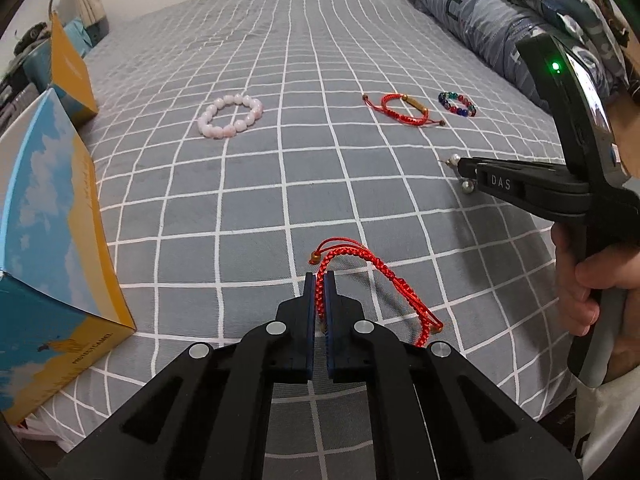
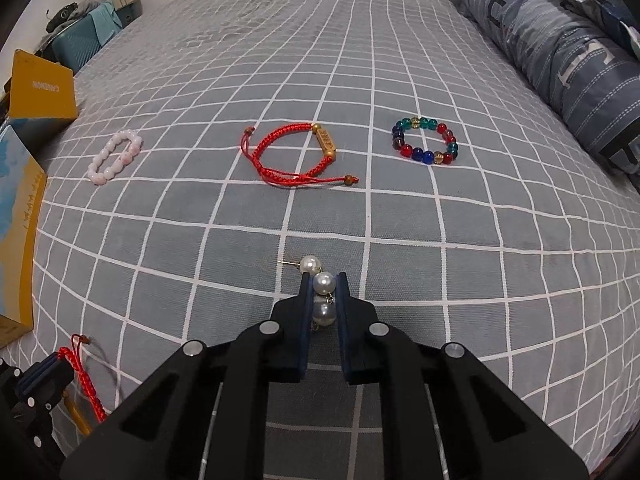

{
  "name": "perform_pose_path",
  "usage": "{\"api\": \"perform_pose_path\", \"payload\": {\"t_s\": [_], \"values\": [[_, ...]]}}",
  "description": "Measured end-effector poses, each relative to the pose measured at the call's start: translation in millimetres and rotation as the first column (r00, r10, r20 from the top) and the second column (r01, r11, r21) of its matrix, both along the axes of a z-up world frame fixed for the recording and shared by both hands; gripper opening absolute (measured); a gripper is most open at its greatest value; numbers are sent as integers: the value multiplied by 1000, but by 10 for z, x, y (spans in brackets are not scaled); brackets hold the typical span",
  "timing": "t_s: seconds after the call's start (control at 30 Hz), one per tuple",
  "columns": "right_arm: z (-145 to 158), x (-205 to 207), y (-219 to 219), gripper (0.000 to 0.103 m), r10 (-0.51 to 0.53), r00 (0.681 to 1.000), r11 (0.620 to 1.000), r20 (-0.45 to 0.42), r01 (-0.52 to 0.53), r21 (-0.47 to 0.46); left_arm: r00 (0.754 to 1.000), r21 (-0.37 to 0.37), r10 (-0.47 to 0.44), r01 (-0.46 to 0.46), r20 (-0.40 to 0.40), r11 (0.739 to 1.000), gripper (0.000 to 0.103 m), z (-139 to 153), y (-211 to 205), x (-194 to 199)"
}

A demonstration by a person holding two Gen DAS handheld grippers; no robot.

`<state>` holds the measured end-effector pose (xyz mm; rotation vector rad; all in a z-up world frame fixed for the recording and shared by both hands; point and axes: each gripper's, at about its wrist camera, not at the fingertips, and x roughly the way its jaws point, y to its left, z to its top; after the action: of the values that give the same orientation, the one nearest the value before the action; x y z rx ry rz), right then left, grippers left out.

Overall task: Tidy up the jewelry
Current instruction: 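Carry the cord bracelet and pearl earrings into the box and release both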

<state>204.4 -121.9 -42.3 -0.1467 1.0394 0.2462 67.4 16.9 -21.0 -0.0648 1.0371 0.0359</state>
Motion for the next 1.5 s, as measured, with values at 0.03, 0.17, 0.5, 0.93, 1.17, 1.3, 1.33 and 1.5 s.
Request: {"api": "perform_pose_path", "payload": {"t_s": [0.03,0.17,0.5,0.93,1.17,1.3,1.33,1.5], "values": [[12,-7,-2,11,-1,1000,1000,2,1,0,1000,0,0,0,2,1000,3,8,3,0],[73,-25,-1,11,-5,1000,1000,14,5,5,1000,5,7,-8,24,1000,3,83,24,-10],[303,-118,39,11,-9,998,1000,58,8,17,996,17,49,-51,80,999,3,303,158,-53],[608,-363,162,11,9,994,999,113,-14,46,972,42,164,-173,169,984,3,780,623,-300],[767,-478,358,11,30,989,998,142,-38,56,942,49,257,-274,213,961,3,1046,1017,-513],[919,-537,536,11,54,986,997,160,-63,54,923,27,310,-325,228,945,3,1160,1295,-643],[956,-545,574,11,59,984,996,166,-69,54,917,27,327,-342,227,939,3,1176,1371,-675],[1190,-629,851,11,100,977,992,191,-113,60,886,16,396,-411,241,911,3,1269,1715,-847]]}}
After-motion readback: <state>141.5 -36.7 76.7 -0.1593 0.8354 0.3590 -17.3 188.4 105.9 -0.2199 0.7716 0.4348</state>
